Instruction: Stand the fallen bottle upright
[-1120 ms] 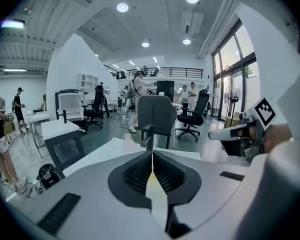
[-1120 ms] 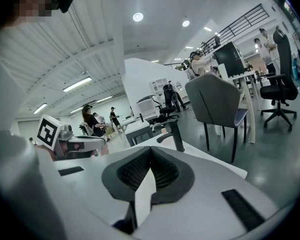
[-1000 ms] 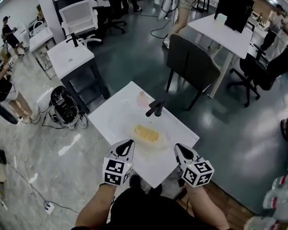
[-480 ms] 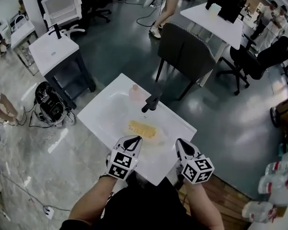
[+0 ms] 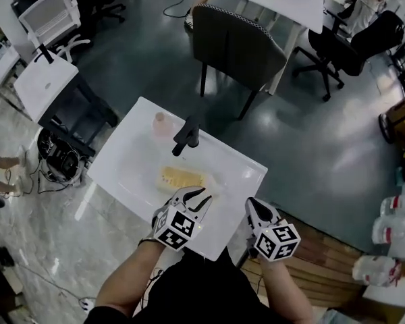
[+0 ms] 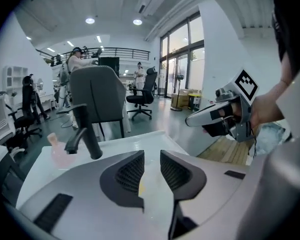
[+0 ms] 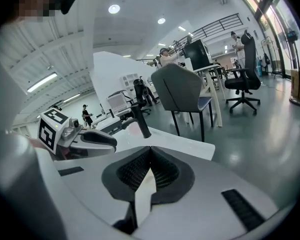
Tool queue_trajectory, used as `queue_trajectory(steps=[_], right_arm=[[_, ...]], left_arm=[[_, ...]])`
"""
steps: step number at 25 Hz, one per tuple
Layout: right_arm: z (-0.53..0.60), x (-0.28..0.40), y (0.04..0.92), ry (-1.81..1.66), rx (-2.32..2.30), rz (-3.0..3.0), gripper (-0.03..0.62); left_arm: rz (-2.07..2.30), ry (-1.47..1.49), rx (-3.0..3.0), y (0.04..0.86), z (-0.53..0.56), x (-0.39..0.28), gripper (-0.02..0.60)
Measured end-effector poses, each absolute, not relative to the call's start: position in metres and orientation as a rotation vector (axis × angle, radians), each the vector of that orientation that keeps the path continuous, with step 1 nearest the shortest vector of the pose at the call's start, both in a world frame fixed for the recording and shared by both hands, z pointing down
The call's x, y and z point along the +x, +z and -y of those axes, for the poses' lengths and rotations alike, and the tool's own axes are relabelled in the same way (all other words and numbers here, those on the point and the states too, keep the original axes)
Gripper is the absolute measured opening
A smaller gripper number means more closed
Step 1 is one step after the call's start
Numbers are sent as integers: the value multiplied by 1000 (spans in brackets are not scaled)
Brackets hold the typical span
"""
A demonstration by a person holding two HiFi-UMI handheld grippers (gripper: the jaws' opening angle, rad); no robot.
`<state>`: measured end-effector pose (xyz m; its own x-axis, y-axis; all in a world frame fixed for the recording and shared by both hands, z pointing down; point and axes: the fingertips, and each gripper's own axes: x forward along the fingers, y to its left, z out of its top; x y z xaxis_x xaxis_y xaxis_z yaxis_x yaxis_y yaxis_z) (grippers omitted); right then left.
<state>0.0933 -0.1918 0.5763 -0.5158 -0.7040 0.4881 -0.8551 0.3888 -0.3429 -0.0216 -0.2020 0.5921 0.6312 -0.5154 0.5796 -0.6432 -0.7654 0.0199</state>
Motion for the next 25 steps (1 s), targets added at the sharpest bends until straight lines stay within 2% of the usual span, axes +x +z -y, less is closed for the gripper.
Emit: queue_trajectory(steps=[7, 10, 20, 25], right_arm=[[198, 113, 603, 912, 1365, 2365, 14], [202, 124, 608, 937, 1357, 2360, 14], [218, 160, 610, 960, 1377, 2341, 14], [224, 171, 609, 973, 1395, 2331, 14]], left_arm=[[697, 1083, 2685, 637, 215, 21, 177], [599, 1190, 2700, 653, 217, 39, 189], [429, 1462, 2690, 697, 223, 63, 181], [365, 1588, 2705, 709, 227, 70, 133]])
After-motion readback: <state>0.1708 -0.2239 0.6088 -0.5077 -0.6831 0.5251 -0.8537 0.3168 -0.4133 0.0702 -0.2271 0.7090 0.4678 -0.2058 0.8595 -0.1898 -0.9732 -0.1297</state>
